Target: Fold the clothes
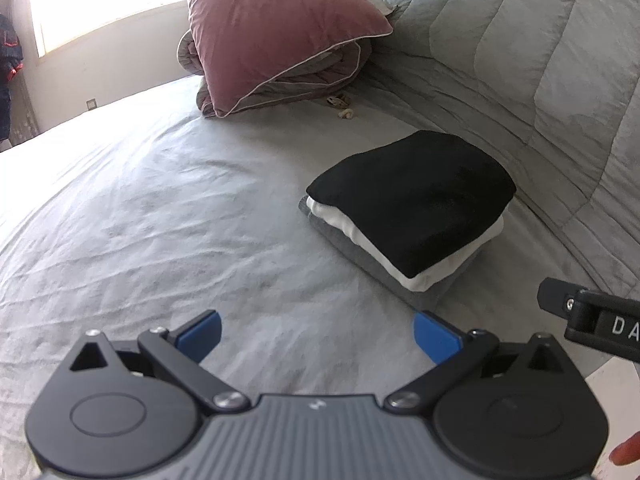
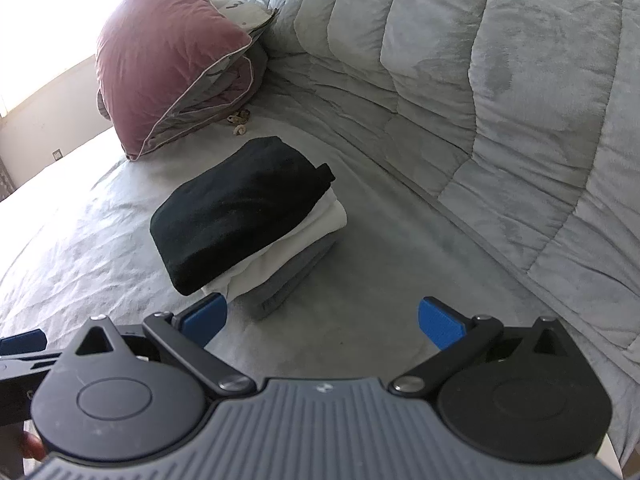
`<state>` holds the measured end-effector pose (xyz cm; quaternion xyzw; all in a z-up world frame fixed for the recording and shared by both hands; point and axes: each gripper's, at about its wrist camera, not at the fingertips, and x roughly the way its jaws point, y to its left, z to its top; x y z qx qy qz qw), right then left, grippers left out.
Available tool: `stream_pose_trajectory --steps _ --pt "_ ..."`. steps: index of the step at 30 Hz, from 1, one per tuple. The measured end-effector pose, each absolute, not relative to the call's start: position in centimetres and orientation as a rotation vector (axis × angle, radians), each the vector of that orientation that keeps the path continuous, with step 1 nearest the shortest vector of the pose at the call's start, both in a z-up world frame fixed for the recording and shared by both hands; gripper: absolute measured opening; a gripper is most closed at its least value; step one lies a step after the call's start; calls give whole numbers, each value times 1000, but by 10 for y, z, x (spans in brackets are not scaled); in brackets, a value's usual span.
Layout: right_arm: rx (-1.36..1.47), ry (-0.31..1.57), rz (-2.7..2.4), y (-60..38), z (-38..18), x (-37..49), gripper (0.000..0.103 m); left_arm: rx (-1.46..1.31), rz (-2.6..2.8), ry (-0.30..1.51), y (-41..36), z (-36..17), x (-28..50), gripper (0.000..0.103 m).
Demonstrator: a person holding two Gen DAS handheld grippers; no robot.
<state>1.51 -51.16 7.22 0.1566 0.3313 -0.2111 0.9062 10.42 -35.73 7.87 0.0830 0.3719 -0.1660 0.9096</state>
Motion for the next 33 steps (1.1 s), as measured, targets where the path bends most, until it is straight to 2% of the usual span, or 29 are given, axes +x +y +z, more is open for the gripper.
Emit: stream_pose_trajectory --steps 23,33 --pt "326 683 -423 -510 74 14 103 181 -347 776 -361 77 104 102" --pt "286 642 -400 -489 95 13 103 223 -356 786 -344 89 92 102"
